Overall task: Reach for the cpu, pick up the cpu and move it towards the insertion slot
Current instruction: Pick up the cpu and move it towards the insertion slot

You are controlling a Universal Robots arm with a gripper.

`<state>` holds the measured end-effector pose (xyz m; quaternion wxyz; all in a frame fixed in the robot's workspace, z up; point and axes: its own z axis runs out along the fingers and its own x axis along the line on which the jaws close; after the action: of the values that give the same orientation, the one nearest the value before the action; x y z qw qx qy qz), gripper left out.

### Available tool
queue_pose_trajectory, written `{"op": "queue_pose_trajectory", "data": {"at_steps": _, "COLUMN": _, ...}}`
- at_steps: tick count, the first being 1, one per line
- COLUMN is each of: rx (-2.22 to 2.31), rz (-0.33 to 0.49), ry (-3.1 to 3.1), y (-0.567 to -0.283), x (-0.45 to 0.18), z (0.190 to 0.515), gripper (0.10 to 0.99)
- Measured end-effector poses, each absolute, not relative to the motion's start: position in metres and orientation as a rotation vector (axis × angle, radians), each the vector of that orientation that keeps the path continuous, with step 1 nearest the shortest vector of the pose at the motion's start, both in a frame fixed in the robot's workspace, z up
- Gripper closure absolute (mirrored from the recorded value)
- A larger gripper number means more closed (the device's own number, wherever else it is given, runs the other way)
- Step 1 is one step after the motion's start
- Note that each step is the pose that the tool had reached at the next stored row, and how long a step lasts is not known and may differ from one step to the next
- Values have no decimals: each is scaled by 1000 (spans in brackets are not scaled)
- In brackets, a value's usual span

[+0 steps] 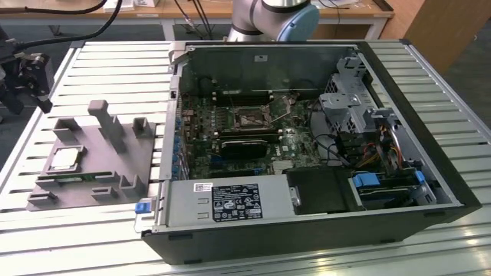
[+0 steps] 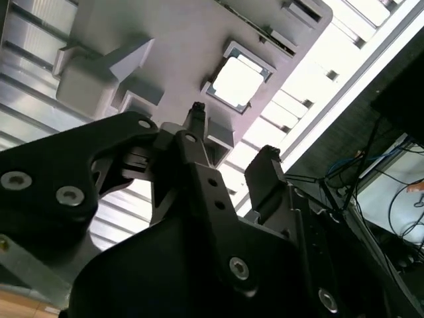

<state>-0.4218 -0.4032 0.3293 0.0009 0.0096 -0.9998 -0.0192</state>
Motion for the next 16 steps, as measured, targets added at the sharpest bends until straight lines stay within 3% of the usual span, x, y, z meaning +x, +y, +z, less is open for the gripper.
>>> {"op": "queue_pose_trajectory", "data": {"at_steps": 2, "rx": 30, "rz": -56, "ry": -3137, "y": -403, "x": -422, "z": 327, "gripper": 506}}
{"op": "queue_pose_trajectory", "data": {"at_steps": 5, "rx": 30, "rz": -52, "ry": -3131, "y": -403, "x": -422, "z": 324, "gripper": 447}}
{"op": "queue_pose_trajectory", "data": {"at_steps": 6, "rx": 29, "rz": -52, "ry": -3129, "y": -403, "x": -422, "z": 323, "gripper": 380}}
{"op": "queue_pose_trajectory", "data": {"at_steps": 16, "rx": 29, "rz": -52, "ry": -3124, "y": -405, "x": -422, "z": 310, "gripper": 380}}
